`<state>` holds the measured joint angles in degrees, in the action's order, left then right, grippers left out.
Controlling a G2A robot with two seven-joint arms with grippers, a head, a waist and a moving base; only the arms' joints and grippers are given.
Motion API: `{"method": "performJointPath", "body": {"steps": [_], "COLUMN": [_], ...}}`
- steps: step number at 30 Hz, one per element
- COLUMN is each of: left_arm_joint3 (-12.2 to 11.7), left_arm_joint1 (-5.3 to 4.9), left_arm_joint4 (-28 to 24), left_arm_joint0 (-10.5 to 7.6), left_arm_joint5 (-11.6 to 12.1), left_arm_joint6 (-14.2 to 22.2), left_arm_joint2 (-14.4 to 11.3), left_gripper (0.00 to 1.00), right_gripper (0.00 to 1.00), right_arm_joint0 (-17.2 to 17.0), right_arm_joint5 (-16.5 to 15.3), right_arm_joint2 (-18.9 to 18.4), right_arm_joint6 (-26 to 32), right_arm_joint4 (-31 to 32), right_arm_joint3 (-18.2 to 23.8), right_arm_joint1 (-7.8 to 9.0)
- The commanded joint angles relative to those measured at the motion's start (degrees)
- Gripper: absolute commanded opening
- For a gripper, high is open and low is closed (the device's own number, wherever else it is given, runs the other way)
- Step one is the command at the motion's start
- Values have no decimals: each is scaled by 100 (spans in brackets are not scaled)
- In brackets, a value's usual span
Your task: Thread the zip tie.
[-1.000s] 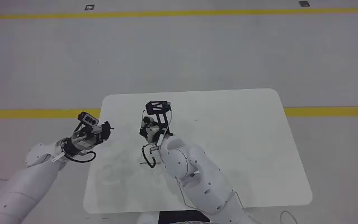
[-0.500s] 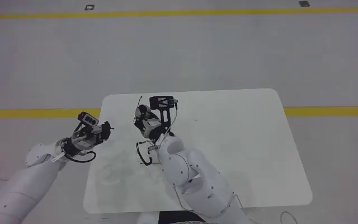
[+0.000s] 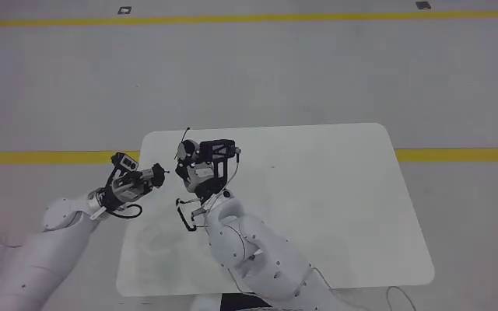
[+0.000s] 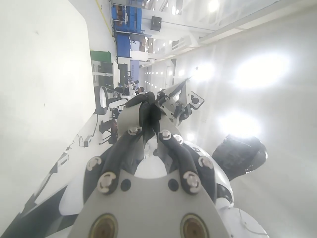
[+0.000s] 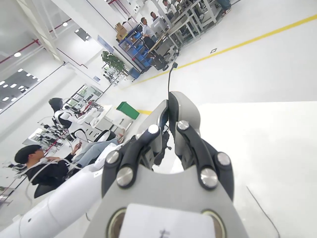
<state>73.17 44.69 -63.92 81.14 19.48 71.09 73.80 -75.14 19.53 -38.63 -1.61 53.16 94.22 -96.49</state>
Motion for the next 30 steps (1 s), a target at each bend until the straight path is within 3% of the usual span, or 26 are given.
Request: {"method": "performJointPath", "body": {"steps": [1, 13, 30], "left_arm_joint3": [-75, -87, -87], "left_arm_joint1": [104, 118, 118], "left_arm_joint4": [-26, -25, -25], "left_arm_joint0": [3, 1, 1], "left_arm_joint5": [0, 0, 0], "left_arm_joint6": [106, 125, 125], "left_arm_joint2": [69, 80, 80], "left_gripper": [0, 0, 0], "right_gripper": [0, 0, 0], "right_arm_joint0": [15, 20, 300], "right_arm_joint5": [-5, -38, -5], "right_arm_joint2": [3, 47, 384], "right_arm_joint6": [-72, -340, -539], "right_arm_joint4": [-8, 302, 45], "right_arm_joint3": [-43, -259, -849], "right_arm_joint1": [-10, -8, -132]}}
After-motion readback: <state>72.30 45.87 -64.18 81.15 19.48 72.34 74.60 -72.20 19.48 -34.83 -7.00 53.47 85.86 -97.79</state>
